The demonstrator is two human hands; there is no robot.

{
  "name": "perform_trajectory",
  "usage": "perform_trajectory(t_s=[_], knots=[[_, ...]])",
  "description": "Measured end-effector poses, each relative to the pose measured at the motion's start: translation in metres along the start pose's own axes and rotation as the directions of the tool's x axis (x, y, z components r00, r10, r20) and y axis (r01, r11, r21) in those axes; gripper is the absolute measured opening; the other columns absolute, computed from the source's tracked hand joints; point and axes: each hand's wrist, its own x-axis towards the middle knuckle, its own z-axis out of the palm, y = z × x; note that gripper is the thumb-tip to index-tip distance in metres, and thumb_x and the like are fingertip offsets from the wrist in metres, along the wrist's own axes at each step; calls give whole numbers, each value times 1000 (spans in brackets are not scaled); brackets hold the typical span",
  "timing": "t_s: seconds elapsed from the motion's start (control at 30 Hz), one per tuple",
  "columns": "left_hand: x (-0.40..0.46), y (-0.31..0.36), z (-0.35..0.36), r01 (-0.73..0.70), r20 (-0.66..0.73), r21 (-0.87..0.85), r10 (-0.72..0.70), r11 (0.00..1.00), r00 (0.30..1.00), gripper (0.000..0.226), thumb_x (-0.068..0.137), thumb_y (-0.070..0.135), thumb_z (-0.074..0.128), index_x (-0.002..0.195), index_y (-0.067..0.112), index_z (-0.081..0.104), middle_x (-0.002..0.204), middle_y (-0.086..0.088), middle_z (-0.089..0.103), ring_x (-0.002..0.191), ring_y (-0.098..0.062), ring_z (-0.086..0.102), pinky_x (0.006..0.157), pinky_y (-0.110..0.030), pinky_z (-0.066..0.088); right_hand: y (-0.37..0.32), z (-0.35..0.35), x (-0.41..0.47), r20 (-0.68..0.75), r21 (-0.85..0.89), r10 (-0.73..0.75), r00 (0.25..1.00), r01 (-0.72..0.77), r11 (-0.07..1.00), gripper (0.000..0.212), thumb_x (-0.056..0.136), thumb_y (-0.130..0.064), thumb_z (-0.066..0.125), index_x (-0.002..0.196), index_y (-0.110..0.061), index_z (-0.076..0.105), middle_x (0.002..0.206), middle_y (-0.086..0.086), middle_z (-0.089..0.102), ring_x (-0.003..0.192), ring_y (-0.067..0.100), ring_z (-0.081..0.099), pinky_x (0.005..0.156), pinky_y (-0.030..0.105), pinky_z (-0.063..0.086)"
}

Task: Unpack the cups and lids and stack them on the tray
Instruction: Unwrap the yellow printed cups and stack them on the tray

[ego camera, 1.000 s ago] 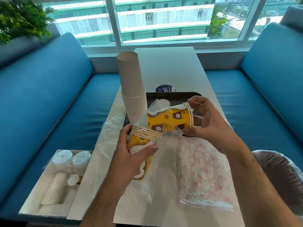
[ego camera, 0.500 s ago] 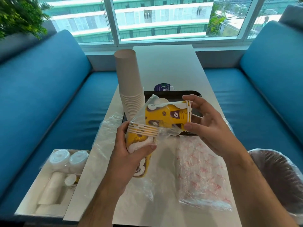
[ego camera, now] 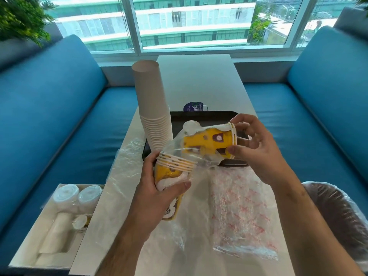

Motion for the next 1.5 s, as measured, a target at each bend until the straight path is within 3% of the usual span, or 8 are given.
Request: perform_trajectory(t_s=[0.13,0.3,0.57,0.83,1.07,1.27,1.37,1.5], knots=[[5,-2,-4,-4,-29,-2,4,1000,1000,85,45,59,78,117,70,34,125,22,57,112,-11,60,92,-32,52,22,-12,9,-26,275,94,995,-83,958,68,67,2,70,125,-28,53,119,7,60,110,36,68,91,57,56],[9,-5,-7,9,-45,2,-9,1000,999,74,52,54,76,110,70,34,114,33,50,104,-1,56,76,-19,46,36,-18,19,-143,331,190,971,-134,934,67,78,5,67,137,-15,45,116,10,67,110,26,68,92,33,56],[14,-9,-13,32,-54,17,-31,999,998,72,53,55,78,107,74,34,120,29,52,111,-10,58,87,-28,49,51,-20,56,-391,13,115,913,-119,993,74,77,-12,83,138,-19,42,128,4,60,117,17,61,96,30,52],[16,-7,-18,19,-82,46,-15,999,997,71,53,56,79,102,81,35,125,24,55,112,-13,60,86,-28,51,98,-12,84,-378,-275,105,920,-219,936,75,74,-26,89,138,-26,48,130,0,62,114,17,63,94,35,55],[15,-8,-24,-19,-86,82,27,996,996,93,49,63,85,132,58,43,127,17,61,114,-17,63,97,-45,56,136,-7,82,-396,-409,154,905,-324,853,83,68,-32,93,137,-26,47,128,-1,63,117,20,62,100,50,54],[15,-11,-28,-14,-93,80,21,997,995,91,49,63,84,131,55,44,129,16,60,114,-15,62,97,-40,56,156,0,74,-420,-470,185,889,-387,793,83,70,-33,92,139,-25,46,122,-5,61,111,13,57,91,30,46],[15,-12,-29,-13,-94,89,21,996,995,88,51,68,86,127,59,42,128,18,59,112,-15,62,94,-39,57,162,1,75,-446,-504,182,876,-414,758,85,67,-43,92,137,-30,45,124,-6,63,114,15,59,103,45,46],[14,-9,-28,-10,-78,98,18,995,997,79,50,62,77,115,66,34,118,29,52,103,-8,61,72,-14,53,159,0,78,-462,-569,204,863,-465,678,91,62,-54,91,136,-31,45,130,-3,59,124,23,54,106,59,39]])
